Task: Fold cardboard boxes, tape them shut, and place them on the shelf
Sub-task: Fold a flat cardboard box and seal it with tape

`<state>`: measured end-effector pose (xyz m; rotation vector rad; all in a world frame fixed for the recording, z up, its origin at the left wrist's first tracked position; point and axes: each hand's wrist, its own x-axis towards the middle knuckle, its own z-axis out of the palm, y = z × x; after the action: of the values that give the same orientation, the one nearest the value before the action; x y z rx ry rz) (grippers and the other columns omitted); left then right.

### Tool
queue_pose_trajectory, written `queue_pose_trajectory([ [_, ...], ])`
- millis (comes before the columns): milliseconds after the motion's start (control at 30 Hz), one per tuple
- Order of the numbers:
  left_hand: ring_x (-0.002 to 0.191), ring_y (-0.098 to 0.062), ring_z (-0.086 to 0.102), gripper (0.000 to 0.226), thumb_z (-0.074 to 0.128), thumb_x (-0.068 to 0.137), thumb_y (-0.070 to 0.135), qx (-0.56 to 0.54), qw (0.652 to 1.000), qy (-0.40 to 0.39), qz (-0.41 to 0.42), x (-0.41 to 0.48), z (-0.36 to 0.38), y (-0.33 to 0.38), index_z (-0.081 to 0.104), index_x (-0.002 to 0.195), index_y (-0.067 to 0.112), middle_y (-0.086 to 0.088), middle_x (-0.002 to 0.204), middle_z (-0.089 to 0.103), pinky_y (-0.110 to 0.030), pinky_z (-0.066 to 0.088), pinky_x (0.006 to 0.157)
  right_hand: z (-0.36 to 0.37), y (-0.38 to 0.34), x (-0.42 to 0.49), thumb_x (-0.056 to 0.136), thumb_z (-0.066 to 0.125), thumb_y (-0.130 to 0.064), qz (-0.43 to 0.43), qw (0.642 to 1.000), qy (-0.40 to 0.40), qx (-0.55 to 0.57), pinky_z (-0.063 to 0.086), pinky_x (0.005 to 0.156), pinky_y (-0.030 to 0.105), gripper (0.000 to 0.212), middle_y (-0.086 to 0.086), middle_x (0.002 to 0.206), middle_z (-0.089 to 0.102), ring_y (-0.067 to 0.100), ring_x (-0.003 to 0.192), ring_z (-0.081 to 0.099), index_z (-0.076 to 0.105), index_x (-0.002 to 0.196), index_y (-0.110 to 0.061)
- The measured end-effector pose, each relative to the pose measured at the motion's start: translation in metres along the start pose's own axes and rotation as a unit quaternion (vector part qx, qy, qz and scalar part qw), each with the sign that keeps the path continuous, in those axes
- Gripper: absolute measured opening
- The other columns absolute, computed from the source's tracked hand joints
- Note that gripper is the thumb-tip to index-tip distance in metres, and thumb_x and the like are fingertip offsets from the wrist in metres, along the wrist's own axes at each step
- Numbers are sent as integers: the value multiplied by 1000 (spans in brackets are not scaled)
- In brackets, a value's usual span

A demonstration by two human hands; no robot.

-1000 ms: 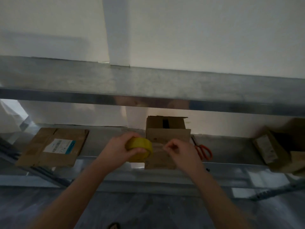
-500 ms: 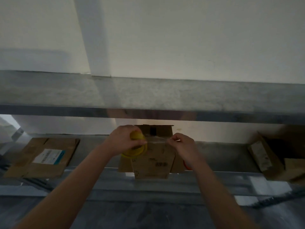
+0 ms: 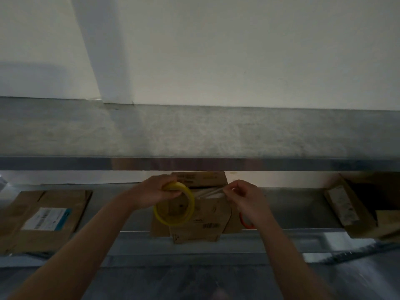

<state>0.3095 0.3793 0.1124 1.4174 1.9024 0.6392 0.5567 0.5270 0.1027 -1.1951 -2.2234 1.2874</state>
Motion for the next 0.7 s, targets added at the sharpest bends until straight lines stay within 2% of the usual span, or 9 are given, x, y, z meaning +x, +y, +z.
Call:
queue_pose_trajectory([
  [67, 95, 0, 58, 42, 52, 81, 69, 51, 998, -23, -6, 0, 5, -2, 61, 107, 37, 15, 103, 64, -26, 47, 82, -2, 5, -1, 93, 63, -31, 10, 1000, -13, 2, 40, 67, 13, 8, -12, 84, 69, -1, 80, 61, 67, 87, -29],
  [133, 93, 3, 57, 32, 53, 87, 59, 73, 997, -3, -11, 1, 12, -1, 60, 108, 36, 15, 103, 63, -23, 44, 78, -2, 11, 0, 94, 62, -31, 24, 999, -26, 5, 36, 62, 7, 8, -13, 83, 68, -4, 77, 60, 67, 89, -28],
  [167, 91, 3, 56, 36, 51, 88, 61, 84, 996, 15, -12, 2, 15, 0, 61, 108, 32, 13, 102, 63, -21, 42, 75, -2, 14, 2, 94, 62, -30, 32, 999, -30, 14, 36, 62, 7, 8, -12, 82, 69, -4, 76, 61, 67, 89, -27],
  [233, 85, 1, 56, 52, 44, 81, 72, 101, 993, 65, -12, 4, 21, 0, 61, 103, 28, 11, 94, 63, -23, 42, 72, -2, 17, 6, 94, 64, -29, 42, 997, -29, 50, 40, 65, 11, 9, -9, 78, 70, -1, 72, 64, 69, 87, -26],
  [267, 82, 0, 56, 49, 45, 81, 70, 106, 990, 89, -10, 6, 24, -2, 61, 99, 27, 11, 89, 63, -25, 42, 70, -3, 17, 8, 93, 65, -27, 46, 996, -28, 70, 43, 64, 12, 9, -8, 76, 70, 1, 71, 65, 70, 86, -25],
  [367, 74, -3, 55, 20, 53, 89, 49, 106, 986, 131, -14, 10, 28, -6, 56, 90, 29, 11, 80, 60, -29, 39, 67, -7, 16, 19, 93, 66, -22, 59, 992, -34, 110, 51, 64, 16, 7, -3, 79, 72, 12, 79, 69, 72, 90, -19],
  [433, 75, -9, 57, 11, 55, 93, 41, 127, 983, 133, -15, 12, 28, -3, 54, 91, 30, 10, 81, 60, -31, 43, 67, -9, 18, 27, 92, 67, -23, 62, 993, -35, 98, 59, 75, 29, 8, -1, 81, 74, 17, 82, 71, 74, 89, -21],
  [533, 80, -14, 58, 8, 55, 95, 32, 175, 976, 130, -5, 15, 25, 3, 57, 97, 25, 7, 88, 61, -30, 42, 68, -8, 24, 38, 88, 72, -27, 63, 993, -23, 99, 58, 86, 45, 8, -2, 78, 74, 17, 79, 72, 76, 81, -26],
  [700, 87, -19, 61, 9, 51, 97, 26, 207, 970, 128, 13, 15, 24, 13, 57, 103, 22, 2, 96, 63, -33, 45, 73, -10, 30, 39, 90, 70, -18, 70, 985, -33, 156, 59, 86, 40, 9, 2, 87, 75, 21, 87, 72, 77, 91, -22],
])
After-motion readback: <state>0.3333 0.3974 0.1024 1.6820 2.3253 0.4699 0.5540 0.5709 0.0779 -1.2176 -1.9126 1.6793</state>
